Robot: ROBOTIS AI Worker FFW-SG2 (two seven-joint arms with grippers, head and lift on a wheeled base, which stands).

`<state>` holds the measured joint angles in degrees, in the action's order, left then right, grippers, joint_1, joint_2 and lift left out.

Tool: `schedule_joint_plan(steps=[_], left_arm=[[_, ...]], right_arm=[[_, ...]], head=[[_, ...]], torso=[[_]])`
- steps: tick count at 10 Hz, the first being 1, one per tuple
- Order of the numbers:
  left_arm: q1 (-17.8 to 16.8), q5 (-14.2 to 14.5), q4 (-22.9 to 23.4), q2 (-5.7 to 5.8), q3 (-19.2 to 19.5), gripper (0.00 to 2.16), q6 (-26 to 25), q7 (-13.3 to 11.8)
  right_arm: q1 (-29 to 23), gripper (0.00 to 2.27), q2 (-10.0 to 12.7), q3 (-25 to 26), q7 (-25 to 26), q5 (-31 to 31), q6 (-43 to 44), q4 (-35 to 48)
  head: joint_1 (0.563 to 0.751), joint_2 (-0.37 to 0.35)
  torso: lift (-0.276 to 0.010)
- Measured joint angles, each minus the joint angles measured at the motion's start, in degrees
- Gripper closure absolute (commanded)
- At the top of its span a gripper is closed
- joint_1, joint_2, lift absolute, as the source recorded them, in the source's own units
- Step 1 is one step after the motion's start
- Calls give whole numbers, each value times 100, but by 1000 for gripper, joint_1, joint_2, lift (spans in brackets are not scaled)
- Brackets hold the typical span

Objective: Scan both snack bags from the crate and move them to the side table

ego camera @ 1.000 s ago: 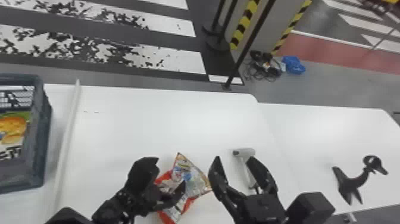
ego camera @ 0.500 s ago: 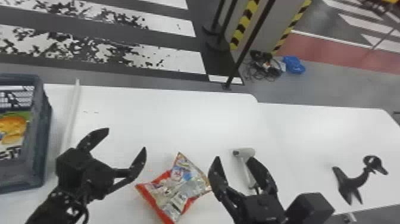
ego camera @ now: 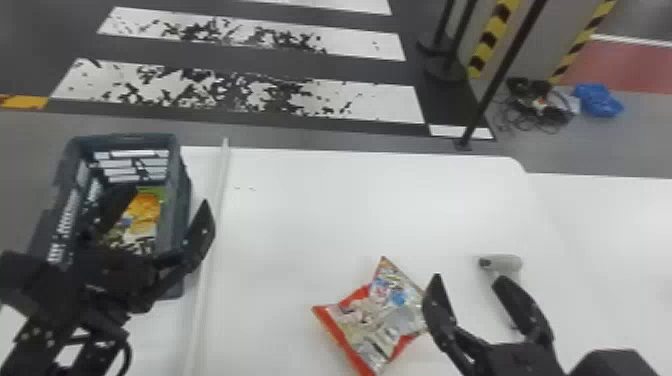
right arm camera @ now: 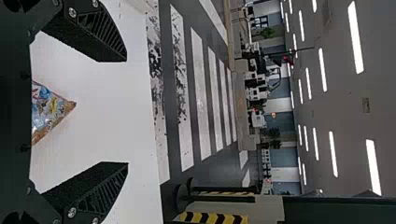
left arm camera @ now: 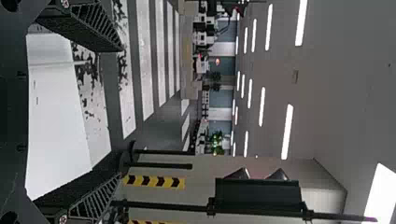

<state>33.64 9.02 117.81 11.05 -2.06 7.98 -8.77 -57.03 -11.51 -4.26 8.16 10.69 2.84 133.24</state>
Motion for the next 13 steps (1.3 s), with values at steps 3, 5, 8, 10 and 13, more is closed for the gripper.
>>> schedule_joint_plan(steps=[3,5,8,10,13], left_arm=[[511,428,139,-65,656,56,1007,-90],[677,747,213,-67,1038,56,1180,-170],[794,1131,261,-46,1469,56,1034,-252],[848,1253,256,-17,1572,56,986,-335],[880,1274,245,-28,1593,60,908,-432]], right_arm=[[436,184,15,-50,-340,-37,26,-530],[729,181,52,-61,-347,-55,3,-873],[1042,380,135,-167,-353,-130,-11,-1265],[1265,2010,198,-211,-981,-162,-572,-1455],[1519,2243,315,-247,-1545,-277,-1561,-1528]], head=[[695,67],[695,108],[695,189],[695,246],[695,287]], torso=[[-29],[-29],[-29],[-29],[-29]])
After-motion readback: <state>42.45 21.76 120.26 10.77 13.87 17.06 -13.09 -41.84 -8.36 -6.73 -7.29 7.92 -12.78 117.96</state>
